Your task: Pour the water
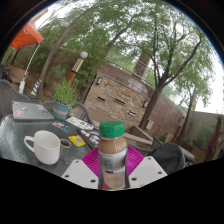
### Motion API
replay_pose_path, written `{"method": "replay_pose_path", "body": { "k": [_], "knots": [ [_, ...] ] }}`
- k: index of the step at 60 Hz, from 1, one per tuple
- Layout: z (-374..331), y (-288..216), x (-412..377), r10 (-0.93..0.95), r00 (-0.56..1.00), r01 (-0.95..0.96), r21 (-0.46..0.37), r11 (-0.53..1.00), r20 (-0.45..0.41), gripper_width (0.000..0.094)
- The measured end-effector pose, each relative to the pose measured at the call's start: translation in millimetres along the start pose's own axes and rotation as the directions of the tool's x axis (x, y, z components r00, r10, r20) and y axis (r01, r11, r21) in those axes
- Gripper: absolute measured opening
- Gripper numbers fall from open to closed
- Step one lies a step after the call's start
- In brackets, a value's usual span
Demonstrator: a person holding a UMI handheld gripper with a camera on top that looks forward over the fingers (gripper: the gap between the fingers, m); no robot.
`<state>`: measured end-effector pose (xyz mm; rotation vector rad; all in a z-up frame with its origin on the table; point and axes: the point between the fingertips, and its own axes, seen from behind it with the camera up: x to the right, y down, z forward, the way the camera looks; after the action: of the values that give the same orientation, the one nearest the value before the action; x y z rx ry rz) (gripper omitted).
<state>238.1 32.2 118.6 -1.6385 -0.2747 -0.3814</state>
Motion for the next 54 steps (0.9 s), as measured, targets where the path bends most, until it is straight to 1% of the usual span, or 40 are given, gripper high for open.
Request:
{"method": "replay_pose_path", "body": {
  "k": [3,4,5,7,9,10,11,15,17,18,19,23,24,25,30,32,33,36,37,39,40,42,43,49,52,54],
  "knots": [
    [0.7,-26.1,-16.5,-0.189,0.982,0.189,0.032,0.981,-0.002,0.0295],
    [6.8,-28.2,-1.9,-0.253,0.967,0.252,0.047,0.967,0.017,0.0295],
    [3.8,-38.2,-17.9,-0.322,0.947,0.322,0.059,0.945,-0.008,0.0295],
    [7.1,-51.1,-26.0,-0.473,0.881,0.474,0.073,0.878,-0.031,0.0294],
    [8.9,-62.2,-34.5,-0.611,0.789,0.614,0.083,0.785,-0.062,0.0295],
    [18.1,-63.7,-46.4,-0.682,0.729,0.684,0.091,0.724,-0.062,0.0294],
    [8.6,-70.4,-37.4,-0.728,0.681,0.732,0.101,0.674,-0.082,0.0293],
    [10.8,-80.1,-56.9,-0.895,0.425,0.904,0.112,0.412,-0.137,0.0292],
    [10.9,-78.7,-67.3,-0.944,0.294,0.953,0.114,0.279,-0.149,0.0291],
    [25.5,-80.4,-70.5,-0.968,0.214,0.972,0.125,0.197,-0.134,0.0292],
    [11.9,-79.0,-63.6,-0.973,0.180,0.979,0.123,0.163,-0.147,0.0291],
    [8.3,-70.1,-69.2,-0.987,-0.010,0.994,0.109,-0.027,-0.159,0.0294],
    [16.8,-68.0,-75.7,-0.986,-0.064,0.992,0.102,-0.080,-0.155,0.0292],
    [23.5,-76.5,-65.2,-0.988,-0.091,0.986,0.125,-0.107,-0.126,0.0294],
    [22.2,-81.8,-64.4,-0.960,-0.235,0.961,0.111,-0.253,-0.149,0.0293],
    [18.9,-81.9,-62.9,-0.952,-0.265,0.953,0.108,-0.283,-0.155,0.0292],
    [9.3,-73.1,-58.8,-0.942,-0.285,0.951,0.075,-0.301,-0.176,0.0292],
    [2.6,-68.4,-55.6,-0.937,-0.310,0.943,0.077,-0.325,-0.164,0.0293],
    [21.0,-75.6,-65.2,-0.941,-0.311,0.938,0.117,-0.327,-0.136,0.0293],
    [15.5,-75.5,-63.1,-0.938,-0.318,0.935,0.118,-0.334,-0.136,0.0292],
    [-0.3,-65.1,-54.5,-0.934,-0.320,0.938,0.081,-0.336,-0.160,0.0292],
    [-5.6,-64.1,-52.8,-0.934,-0.319,0.938,0.087,-0.335,-0.161,0.0294],
    [18.2,-75.9,-65.8,-0.939,-0.314,0.935,0.128,-0.332,-0.140,0.0293],
    [7.7,-87.0,-66.4,-0.952,-0.256,0.949,0.144,-0.280,-0.167,0.0295],
    [3.8,-102.1,-67.6,-0.965,-0.182,0.963,0.164,-0.214,-0.188,0.0294],
    [3.8,-117.7,-66.1,-0.973,-0.104,0.974,0.174,-0.141,-0.208,0.0293]
  ]
}}
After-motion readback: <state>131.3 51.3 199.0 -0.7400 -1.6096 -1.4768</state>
